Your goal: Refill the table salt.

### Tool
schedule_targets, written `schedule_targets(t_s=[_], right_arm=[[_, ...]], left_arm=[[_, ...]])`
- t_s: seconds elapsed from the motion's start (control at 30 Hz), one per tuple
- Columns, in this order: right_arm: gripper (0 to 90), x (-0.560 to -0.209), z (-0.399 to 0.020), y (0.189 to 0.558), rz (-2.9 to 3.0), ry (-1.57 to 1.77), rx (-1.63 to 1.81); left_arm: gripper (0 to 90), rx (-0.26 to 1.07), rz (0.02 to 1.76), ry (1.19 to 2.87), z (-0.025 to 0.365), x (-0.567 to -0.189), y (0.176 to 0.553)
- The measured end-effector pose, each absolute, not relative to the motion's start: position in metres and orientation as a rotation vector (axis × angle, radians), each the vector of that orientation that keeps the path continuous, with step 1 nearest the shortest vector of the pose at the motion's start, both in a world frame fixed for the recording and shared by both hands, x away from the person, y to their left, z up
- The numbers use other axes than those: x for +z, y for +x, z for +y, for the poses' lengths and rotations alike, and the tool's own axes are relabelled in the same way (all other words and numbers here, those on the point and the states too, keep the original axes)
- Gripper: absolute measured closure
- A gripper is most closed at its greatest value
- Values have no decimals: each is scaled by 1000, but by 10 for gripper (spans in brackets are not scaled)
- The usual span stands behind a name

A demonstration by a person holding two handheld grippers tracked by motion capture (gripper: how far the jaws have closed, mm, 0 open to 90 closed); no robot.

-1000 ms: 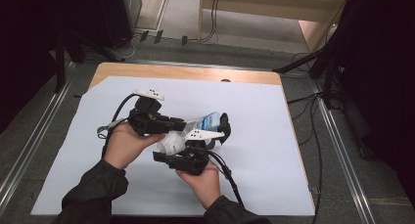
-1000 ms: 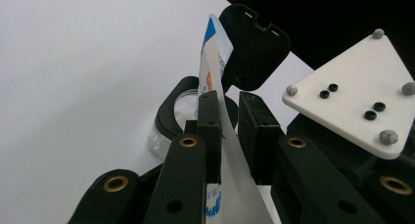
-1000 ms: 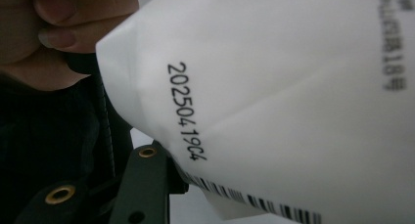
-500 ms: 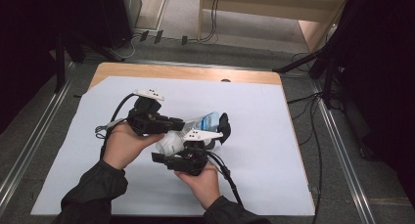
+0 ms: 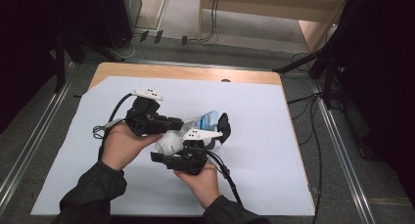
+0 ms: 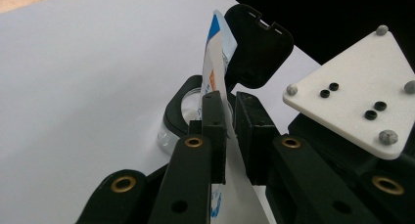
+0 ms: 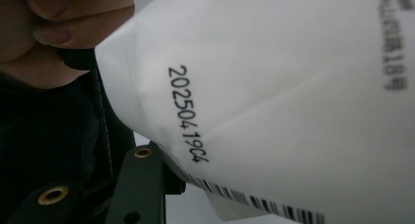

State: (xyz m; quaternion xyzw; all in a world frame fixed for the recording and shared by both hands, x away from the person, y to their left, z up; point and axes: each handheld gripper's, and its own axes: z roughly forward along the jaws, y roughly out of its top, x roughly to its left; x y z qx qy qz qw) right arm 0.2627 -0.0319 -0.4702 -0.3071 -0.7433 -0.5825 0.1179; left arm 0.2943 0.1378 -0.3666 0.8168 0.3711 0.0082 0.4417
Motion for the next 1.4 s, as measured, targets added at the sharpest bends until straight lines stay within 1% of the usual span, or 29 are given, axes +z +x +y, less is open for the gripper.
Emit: schedule_targets(t_s=[0.1,0.8,1.07,1.4], right_arm=[[606,-471,-31,263,-2169,-900,-1695],[605,-472,-32,265,-2130,-909,-1696],[578,-471,-31,264,-2152,-905,-1703],[572,-471,-29,264,-2194,-900,-1704]], left_arm=[[839,21,927,2030,138,-367,294],[831,27,933,2010,136,-370,294],[841,38,928,2022,134,-368,294],[857,50,921,2034,131,-367,294]])
